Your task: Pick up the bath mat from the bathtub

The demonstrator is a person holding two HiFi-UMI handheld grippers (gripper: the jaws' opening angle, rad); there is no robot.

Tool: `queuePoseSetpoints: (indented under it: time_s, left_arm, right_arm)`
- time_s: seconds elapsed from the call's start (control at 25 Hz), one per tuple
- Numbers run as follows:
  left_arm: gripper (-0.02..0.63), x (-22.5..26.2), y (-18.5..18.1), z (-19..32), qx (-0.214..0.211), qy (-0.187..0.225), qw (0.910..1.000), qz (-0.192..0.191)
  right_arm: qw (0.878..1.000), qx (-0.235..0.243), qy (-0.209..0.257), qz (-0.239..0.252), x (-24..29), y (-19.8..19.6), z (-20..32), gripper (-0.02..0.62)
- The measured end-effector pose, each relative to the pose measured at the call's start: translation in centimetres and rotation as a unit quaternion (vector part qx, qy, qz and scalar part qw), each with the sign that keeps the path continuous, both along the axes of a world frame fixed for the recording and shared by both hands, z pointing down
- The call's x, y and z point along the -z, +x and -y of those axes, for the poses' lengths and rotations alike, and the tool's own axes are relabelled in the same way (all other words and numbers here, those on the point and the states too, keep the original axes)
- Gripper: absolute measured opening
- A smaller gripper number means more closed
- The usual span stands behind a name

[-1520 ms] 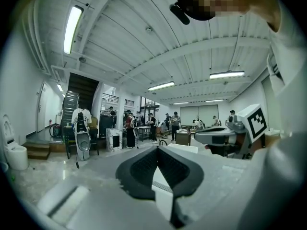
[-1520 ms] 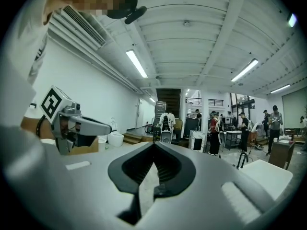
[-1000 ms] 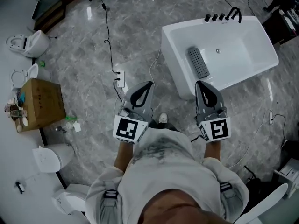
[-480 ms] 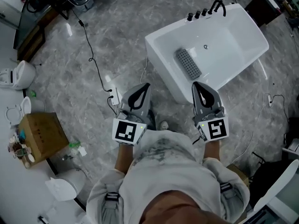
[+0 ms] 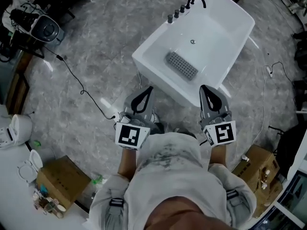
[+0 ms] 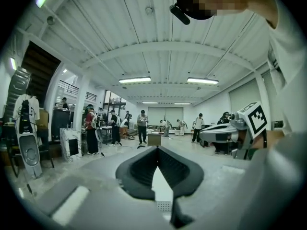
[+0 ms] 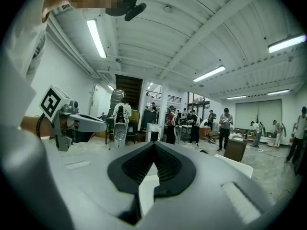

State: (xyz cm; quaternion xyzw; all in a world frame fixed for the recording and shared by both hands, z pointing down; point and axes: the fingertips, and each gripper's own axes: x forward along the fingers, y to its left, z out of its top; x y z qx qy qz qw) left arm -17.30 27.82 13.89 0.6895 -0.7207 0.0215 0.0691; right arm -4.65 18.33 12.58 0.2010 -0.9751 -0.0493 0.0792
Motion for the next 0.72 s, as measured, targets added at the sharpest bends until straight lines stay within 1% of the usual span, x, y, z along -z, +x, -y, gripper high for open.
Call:
queuePoseSetpoints:
  time_s: [0.12, 0.32, 0.52, 0.72]
  left_arm:
    - [0.003, -0.5, -1.3, 1.8, -0.039, -0.007, 0.9992, 0.006]
    - [0.003, -1.9, -0.4, 5.2, -0.094, -0.018, 0.9954, 0.005]
    - [0.003, -3.9, 1.3, 9.7, -0.135, -0.031, 0.9901, 0.023]
    - [0.003, -5.4, 2.7, 13.9, -0.161, -0.045, 0.9852, 0.038]
  right_arm:
    - [0.999, -0.043, -0.006, -0.005, -0.5, -0.2, 1.1, 0.002]
    - [0.995, -0.097, -0.02, -0.018, -2.1, 1.1, 3.0, 0.002]
    - [0.991, -0.125, -0.034, -0.019, -4.2, 2.8, 6.1, 0.002]
    - [0.988, -0.138, -0.067, -0.014, -7.4, 3.9, 9.8, 0.002]
